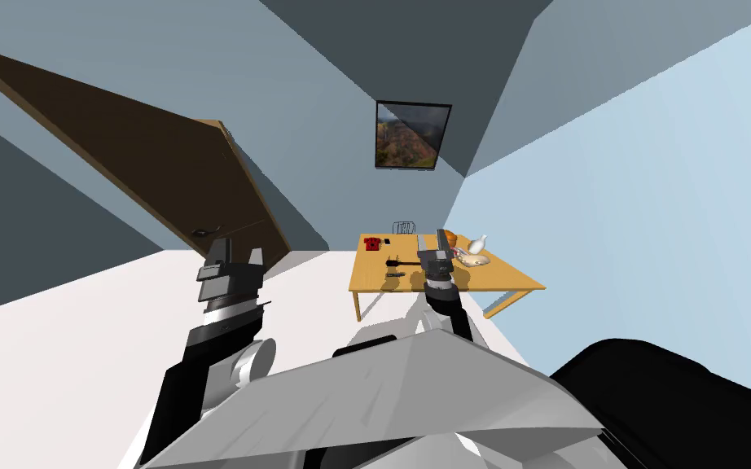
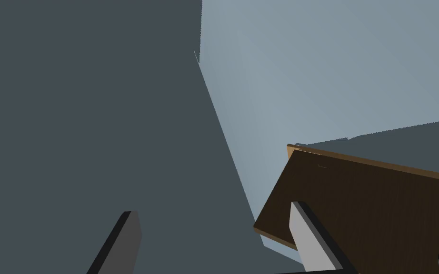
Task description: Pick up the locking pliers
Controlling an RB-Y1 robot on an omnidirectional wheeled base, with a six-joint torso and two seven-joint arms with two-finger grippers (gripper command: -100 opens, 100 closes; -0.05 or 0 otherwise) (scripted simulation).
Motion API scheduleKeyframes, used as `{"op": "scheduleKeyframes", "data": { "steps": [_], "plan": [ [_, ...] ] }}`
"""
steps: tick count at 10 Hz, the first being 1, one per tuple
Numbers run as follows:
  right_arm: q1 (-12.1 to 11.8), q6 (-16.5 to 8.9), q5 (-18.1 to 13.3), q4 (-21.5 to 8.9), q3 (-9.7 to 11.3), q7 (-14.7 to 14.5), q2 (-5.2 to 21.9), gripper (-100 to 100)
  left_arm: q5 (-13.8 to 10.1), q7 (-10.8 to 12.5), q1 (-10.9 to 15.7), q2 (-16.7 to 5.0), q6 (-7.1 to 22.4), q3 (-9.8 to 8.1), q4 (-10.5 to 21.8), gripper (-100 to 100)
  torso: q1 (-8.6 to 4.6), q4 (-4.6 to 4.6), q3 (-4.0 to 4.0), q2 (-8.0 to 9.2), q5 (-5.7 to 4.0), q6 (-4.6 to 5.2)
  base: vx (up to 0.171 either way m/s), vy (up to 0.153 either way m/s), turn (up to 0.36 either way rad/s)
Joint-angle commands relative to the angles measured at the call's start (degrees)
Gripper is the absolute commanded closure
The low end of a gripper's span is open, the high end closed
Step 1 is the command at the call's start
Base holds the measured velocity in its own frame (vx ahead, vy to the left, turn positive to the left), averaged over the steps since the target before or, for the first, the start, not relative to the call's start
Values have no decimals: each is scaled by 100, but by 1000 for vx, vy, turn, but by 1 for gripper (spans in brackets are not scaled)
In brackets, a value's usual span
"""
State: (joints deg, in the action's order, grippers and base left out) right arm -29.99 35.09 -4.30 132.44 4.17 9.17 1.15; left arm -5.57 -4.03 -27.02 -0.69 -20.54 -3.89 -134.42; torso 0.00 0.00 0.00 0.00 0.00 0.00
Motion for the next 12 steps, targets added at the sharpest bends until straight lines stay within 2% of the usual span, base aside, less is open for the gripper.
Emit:
{"op": "scheduleKeyframes", "data": {
  "steps": [1,5,6,9,10,12],
  "plan": [
    [28,-40,-10,-193,40,-70,274,-100,0,0,0,0,0,0,0,0,0,0,0,0,0,0,-15,10,92],
    [109,-173,-39,-784,187,-308,803,-100,0,0,1,0,0,1,0,0,5,4,11,19,1,-2,-52,20,131],
    [109,-173,-39,-845,187,-308,803,-100,0,0,1,0,0,0,0,0,8,5,12,21,2,-1,-44,23,19],
    [183,-314,-64,-1425,357,-567,1242,-100,0,0,1,0,0,1,0,0,7,5,12,22,1,-1,-66,28,151],
    [183,-314,-64,-1537,357,-567,1242,-100,0,0,1,0,0,1,0,0,11,6,17,31,2,-1,-81,32,66],
    [240,-423,-87,-1932,491,-773,1553,-100,0,0,1,0,0,1,0,0,9,6,16,28,2,-1,-75,31,172]
  ]
}}
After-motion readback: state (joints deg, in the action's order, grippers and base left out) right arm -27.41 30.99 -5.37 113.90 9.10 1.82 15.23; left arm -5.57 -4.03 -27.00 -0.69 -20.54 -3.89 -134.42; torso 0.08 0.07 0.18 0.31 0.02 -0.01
